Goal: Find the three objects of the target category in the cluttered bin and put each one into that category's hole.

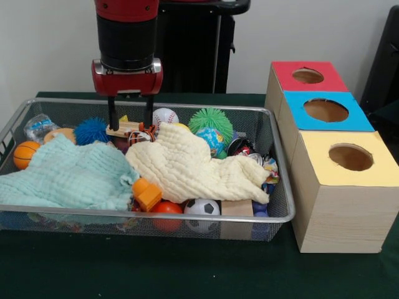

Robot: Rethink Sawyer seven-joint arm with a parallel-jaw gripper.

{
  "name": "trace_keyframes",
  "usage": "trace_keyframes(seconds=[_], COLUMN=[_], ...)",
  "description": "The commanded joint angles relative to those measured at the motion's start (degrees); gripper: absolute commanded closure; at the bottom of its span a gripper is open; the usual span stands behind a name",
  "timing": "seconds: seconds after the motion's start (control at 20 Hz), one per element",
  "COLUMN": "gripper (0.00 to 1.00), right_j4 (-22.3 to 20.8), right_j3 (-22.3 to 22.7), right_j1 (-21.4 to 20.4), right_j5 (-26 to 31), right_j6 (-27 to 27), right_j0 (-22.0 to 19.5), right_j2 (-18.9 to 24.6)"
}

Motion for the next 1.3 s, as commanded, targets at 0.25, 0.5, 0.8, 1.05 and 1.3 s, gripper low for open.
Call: trace_keyframes(seconds=[0.25, 0.5, 0.8, 1.05, 1.3], gripper=[0.0, 0.0, 0.0, 0.0, 0.0], right_j4=[-4.98, -4.76, -3.5, -3.36, -3.48], right_j3=[-0.81, 0.32, 0.58, -0.09, -1.02], right_j1=[5.45, 6.88, 8.03, 8.89, 10.46], right_j5=[4.11, 5.95, 6.5, 6.78, 7.04], right_j6=[-6.08, -6.14, -5.37, -5.11, -4.73], right_j0=[0.98, 1.17, 1.59, 2.13, 2.78], right_j2=[-1.24, -2.36, -2.31, -2.35, -2.65])
